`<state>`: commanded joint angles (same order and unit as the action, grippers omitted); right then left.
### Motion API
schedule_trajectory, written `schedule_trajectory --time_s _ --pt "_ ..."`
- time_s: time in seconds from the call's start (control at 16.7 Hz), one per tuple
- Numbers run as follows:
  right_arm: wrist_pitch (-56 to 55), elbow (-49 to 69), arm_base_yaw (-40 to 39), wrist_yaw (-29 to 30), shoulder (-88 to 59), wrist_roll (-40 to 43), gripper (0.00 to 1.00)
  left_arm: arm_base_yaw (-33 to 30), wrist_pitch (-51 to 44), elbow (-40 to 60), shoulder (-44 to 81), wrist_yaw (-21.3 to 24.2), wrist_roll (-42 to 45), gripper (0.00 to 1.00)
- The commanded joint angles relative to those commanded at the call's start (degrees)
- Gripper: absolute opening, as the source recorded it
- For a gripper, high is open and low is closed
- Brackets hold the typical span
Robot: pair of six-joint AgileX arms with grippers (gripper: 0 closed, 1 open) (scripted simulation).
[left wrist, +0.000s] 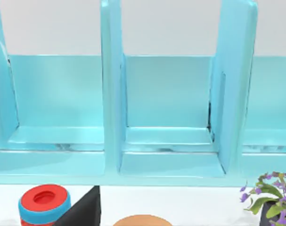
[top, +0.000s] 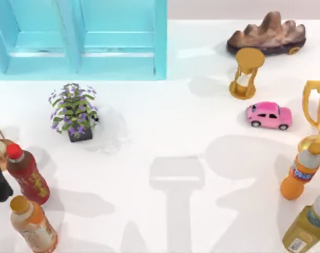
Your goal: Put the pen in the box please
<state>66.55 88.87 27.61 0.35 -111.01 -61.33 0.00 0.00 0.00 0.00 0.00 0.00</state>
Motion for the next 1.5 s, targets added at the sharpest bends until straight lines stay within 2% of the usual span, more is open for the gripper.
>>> schedule_trajectory --time_s 0.3,0.66,1.44,1.5 --pt "-5.8 -7.8 2.3 -0.3 1.3 1.3 0.00 0.0 0.0 0.0 0.0 0.0 0.0 1.00" --pt "-7.6 -8.4 3.9 -1.2 2.0 1.9 0.00 0.0 0.0 0.0 0.0 0.0 0.0 1.00" --pt "-7.6 -8.4 3.9 -1.2 2.0 1.9 0.98 0.0 0.0 0.0 0.0 0.0 0.0 1.00" --pt "-7.6 -8.4 3.9 -1.2 2.0 1.9 1.00 0.0 0.0 0.0 0.0 0.0 0.0 1.00"
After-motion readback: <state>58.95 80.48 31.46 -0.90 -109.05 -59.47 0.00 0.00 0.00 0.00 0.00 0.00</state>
